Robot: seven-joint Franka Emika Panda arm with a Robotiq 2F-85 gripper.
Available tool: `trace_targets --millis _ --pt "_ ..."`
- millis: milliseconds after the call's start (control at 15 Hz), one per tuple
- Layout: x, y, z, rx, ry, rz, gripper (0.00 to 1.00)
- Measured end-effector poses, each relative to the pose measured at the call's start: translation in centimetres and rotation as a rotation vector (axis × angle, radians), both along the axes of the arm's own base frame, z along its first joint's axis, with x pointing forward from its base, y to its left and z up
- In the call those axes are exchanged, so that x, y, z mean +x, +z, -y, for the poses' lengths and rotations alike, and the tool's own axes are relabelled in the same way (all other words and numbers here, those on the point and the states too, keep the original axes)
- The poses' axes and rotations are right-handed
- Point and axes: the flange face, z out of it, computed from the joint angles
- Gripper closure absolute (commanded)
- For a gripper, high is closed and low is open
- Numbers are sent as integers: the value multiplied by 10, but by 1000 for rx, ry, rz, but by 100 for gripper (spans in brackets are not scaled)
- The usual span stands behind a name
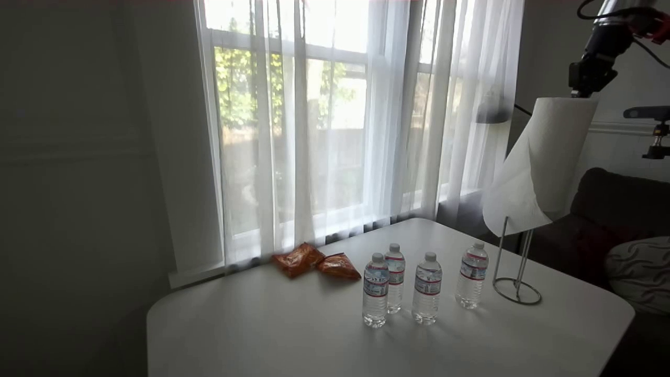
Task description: Put the paper towel roll on the silver stand.
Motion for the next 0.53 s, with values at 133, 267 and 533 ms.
trace_targets --millis 133,267,533 --pt "2 -2 0 -2 2 2 97" --pt "4 -8 -1 6 6 -8 97" --pt "7 -18 -3 17 14 -26 97"
